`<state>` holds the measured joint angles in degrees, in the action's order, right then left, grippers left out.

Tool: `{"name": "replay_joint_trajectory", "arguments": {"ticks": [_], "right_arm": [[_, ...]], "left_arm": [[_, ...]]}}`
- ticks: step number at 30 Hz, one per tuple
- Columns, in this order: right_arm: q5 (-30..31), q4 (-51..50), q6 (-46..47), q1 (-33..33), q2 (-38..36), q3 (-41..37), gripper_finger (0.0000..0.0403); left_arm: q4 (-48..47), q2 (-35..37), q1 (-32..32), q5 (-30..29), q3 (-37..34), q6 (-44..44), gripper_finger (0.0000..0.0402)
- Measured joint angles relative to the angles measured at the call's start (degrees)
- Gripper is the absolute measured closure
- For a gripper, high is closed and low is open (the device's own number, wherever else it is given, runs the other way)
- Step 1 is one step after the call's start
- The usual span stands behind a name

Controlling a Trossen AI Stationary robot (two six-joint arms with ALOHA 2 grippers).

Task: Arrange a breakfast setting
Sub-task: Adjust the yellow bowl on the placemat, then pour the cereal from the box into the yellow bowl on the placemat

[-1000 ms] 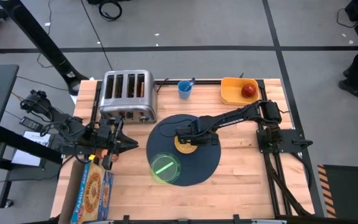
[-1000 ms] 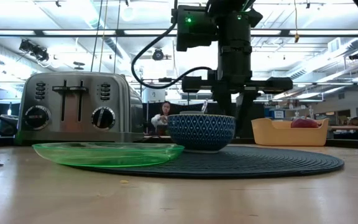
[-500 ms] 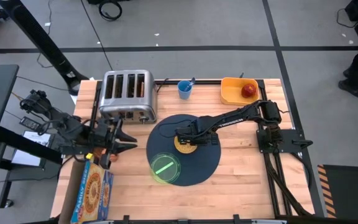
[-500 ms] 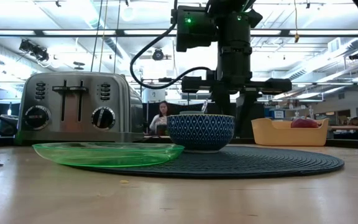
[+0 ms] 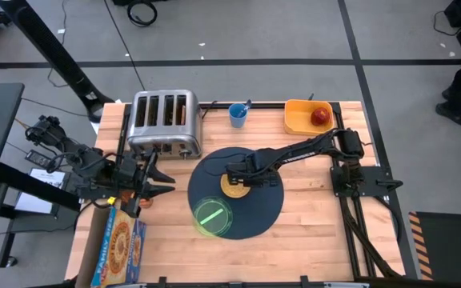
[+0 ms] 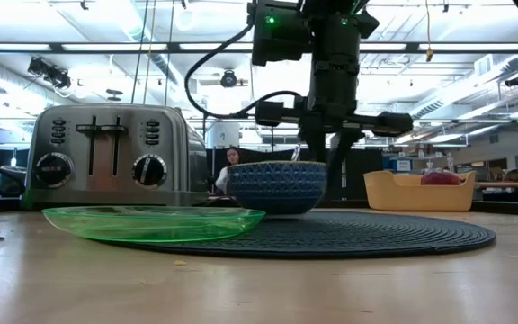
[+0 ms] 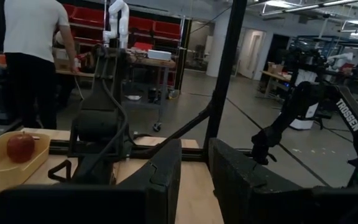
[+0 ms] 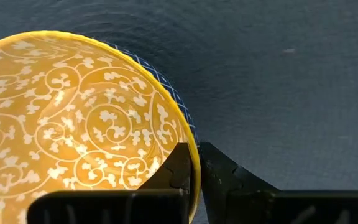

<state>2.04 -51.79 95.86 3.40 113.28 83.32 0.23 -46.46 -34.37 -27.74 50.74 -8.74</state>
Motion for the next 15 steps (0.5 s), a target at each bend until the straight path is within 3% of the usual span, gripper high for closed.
{"name": "replay_joint_trajectory", "arguments": {"ticks": [6, 15], "right_arm": [[0.0, 0.6, -0.9, -0.1, 0.0, -1.3, 0.0362], [1.3, 0.3, -4.1, -0.2, 0.0, -1.1, 0.0273]], "left_arm": [[0.2, 0.0, 0.0, 0.6, 0.0, -0.1, 0.0311], [1.2, 0.0, -0.4, 1.6, 0.0, -3.5, 0.0308]]}}
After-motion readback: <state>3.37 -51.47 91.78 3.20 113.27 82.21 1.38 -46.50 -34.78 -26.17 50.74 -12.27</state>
